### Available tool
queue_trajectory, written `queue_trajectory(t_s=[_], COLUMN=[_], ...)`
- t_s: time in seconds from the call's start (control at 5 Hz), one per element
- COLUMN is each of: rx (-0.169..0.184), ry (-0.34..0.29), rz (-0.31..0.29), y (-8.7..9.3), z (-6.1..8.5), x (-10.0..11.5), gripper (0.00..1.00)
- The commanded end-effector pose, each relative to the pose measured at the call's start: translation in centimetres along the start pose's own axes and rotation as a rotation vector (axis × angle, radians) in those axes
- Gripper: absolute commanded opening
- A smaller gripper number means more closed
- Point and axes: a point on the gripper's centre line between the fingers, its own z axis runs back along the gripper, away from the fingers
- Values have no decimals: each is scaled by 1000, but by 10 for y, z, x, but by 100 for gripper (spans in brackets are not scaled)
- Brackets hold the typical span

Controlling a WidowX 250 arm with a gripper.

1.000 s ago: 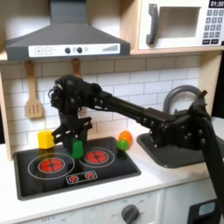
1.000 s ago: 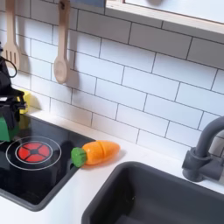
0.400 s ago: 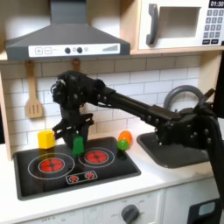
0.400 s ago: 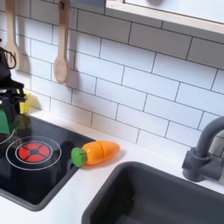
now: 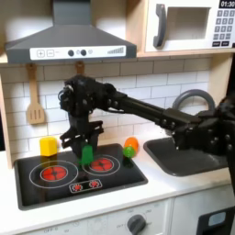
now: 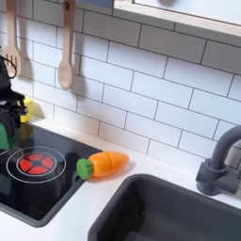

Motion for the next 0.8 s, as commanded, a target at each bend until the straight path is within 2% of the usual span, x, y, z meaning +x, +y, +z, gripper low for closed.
queue_trajectory(t_s=[0.0,0.2,0.6], rx=[-27,-35,-33], ry=[32,33,37], rz=[-32,-74,-77], y=[-13,-26,-25], z=[-2,2,0], x=[-25,-34,-41], gripper=[0,0,0])
